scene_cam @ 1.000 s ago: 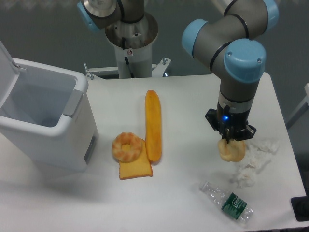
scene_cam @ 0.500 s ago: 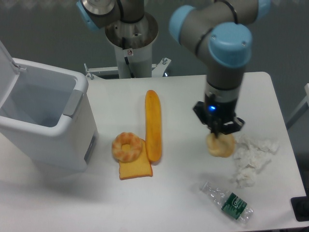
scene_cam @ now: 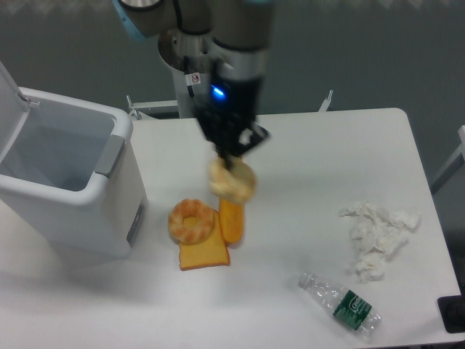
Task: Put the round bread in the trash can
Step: 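Move the held round bread over the trash can opening, then open the gripper to drop the round bread into the trash can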
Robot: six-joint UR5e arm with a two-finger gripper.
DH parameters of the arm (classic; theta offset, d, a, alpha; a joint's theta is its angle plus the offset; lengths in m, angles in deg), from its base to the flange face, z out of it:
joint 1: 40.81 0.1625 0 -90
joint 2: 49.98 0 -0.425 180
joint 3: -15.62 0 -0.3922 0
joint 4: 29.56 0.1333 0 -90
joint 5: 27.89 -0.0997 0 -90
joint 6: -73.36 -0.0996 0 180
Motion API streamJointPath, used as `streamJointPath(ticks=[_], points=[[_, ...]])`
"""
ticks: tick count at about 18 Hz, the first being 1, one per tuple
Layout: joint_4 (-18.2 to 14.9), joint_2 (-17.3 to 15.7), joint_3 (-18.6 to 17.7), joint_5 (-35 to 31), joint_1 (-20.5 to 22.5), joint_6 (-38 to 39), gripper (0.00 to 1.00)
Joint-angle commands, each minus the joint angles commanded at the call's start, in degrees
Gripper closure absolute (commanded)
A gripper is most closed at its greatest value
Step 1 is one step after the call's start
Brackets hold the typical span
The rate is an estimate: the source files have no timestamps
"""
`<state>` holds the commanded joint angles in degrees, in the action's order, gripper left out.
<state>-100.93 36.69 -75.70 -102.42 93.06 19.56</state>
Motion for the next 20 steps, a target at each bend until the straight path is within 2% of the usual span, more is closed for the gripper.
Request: streamJointPath(ticks=[5, 6, 9, 11, 13, 14, 15, 16, 20], points=[[0.00, -2.29, -0.09, 1.57, -6.42, 6.41, 0.95], [0.00, -2.29, -0.09, 2.02, -7.56, 7.90, 0.90], [0.09, -2.29, -0.26, 2.55, -11.17, 11.16, 0.87], [0.00, -2.29, -0.26, 4.03, -12.93, 12.40, 0.74], [0.09, -2.29, -0.26, 6.31, -13.90, 12.49, 0.52], [0.09, -2.29, -0.35, 7.37, -14.51, 12.49, 0.40], [0.00, -2.29, -0.35, 8.25, -14.78, 12.58, 0.13], [-0.09, -2.29, -0.35, 8.87, -14.87, 12.66, 0.00], [0.09, -2.29, -0.27, 8.70, -14.78, 12.84, 0.00]])
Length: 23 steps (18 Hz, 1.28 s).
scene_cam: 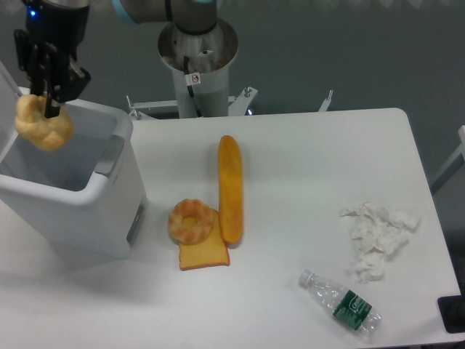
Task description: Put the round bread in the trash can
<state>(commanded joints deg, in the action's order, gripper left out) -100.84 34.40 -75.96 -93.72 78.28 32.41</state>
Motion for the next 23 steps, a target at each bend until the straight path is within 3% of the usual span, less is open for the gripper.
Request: streamJointPath(ticks=[4, 8, 11, 16, 23], points=[[-0.08, 0.00, 0.00, -0.79, 1.66, -0.35, 0.00], [-0.17, 0.44, 0.00, -8.33, 10.43, -1.14, 0.00], [-0.17, 1.23, 0.00, -9.76, 16.77, -4.20, 0.00], [-0.09, 4.83, -0.61, -12.82, 26.79, -14.65, 0.00], [0.79, 14.22, -0.09, -17.23, 35.67, -33.46, 0.00]])
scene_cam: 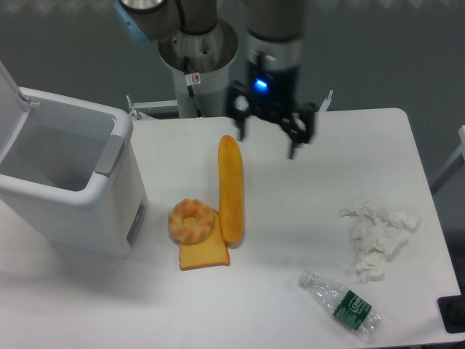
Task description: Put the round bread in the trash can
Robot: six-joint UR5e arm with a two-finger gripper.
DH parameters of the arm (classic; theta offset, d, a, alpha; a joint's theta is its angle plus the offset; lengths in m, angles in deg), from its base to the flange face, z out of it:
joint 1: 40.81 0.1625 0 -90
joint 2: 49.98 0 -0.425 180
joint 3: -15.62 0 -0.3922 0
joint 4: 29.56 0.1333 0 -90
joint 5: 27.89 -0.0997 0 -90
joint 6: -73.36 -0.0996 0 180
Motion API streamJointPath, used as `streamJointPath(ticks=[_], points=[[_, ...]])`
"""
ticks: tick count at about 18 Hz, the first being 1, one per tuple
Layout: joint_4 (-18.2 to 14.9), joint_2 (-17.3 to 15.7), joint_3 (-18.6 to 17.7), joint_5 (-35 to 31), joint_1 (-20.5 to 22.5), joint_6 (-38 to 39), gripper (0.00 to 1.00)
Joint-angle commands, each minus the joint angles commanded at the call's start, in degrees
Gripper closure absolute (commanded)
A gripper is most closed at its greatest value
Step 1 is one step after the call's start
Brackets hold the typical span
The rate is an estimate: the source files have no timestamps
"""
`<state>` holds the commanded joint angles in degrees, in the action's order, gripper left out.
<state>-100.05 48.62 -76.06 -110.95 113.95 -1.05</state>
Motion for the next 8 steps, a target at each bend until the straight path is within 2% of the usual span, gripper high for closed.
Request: streamJointPath(ticks=[2, 5, 8], points=[[2.01, 3.43, 0.27, -2.18, 0.80, -3.88, 0.00], [5.53, 7.82, 0.97, -8.24, 0.98, -4.51, 0.00], [5.72, 11.08, 2.28, -9.41, 0.63, -4.51, 0.00]])
